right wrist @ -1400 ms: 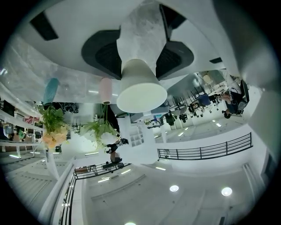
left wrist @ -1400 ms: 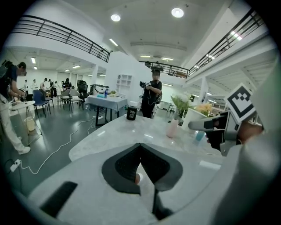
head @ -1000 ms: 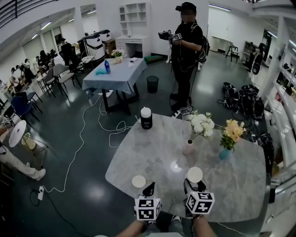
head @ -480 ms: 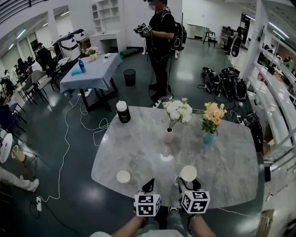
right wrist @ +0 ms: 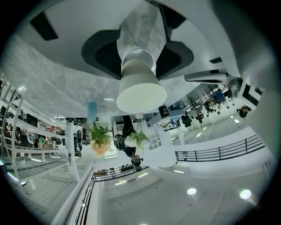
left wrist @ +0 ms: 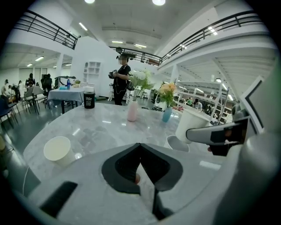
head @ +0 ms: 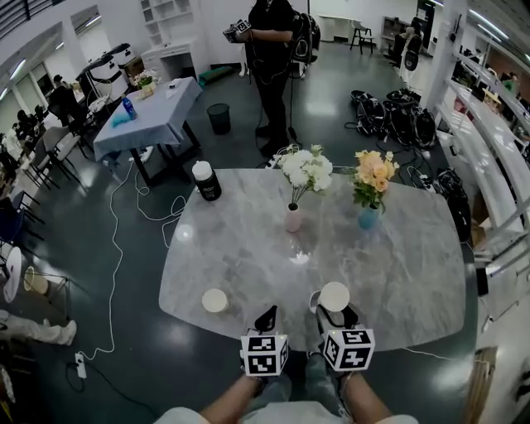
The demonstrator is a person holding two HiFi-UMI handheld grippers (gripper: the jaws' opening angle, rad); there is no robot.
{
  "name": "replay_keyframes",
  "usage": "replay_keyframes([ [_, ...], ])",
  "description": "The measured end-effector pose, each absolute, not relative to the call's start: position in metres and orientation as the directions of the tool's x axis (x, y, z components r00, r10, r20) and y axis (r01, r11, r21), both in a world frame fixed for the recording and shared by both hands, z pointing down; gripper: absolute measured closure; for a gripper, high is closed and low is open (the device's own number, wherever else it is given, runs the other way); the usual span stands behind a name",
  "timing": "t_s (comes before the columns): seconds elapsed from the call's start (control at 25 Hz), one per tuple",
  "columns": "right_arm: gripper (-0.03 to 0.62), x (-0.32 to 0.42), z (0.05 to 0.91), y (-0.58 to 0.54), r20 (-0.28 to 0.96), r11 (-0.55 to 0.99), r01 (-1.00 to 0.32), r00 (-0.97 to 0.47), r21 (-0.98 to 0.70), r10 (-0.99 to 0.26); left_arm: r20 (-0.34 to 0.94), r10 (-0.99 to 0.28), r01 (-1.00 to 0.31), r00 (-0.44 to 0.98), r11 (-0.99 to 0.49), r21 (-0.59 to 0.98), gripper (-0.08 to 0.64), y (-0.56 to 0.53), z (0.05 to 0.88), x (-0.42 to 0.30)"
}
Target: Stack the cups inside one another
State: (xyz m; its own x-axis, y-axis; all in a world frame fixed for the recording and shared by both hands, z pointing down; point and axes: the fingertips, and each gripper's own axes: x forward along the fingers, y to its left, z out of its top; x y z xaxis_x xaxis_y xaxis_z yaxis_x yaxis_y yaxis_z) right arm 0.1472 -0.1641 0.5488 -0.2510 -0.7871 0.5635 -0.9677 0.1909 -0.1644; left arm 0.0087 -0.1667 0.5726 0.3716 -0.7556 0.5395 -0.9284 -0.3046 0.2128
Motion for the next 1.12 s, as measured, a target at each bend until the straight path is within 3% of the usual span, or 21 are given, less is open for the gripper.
replay_keyframes([
  [0.96,0.368,0.136,0.566,-0.161,0.589,0.251,-0.952,-0.307,-0.177,-0.748,0.557,-0.758,-0.940,0.341,-0.268,0.211,0.565,-0.164,0.578,0.009],
  [1.12,0.345,0.140,0.568,-0.159,0.583,0.228,-0.954,-0.299,-0.194,-0.756,0.558,-0.758,-0.941,0.340,-0.265,0.212,0.565,-0.163,0.580,0.010],
])
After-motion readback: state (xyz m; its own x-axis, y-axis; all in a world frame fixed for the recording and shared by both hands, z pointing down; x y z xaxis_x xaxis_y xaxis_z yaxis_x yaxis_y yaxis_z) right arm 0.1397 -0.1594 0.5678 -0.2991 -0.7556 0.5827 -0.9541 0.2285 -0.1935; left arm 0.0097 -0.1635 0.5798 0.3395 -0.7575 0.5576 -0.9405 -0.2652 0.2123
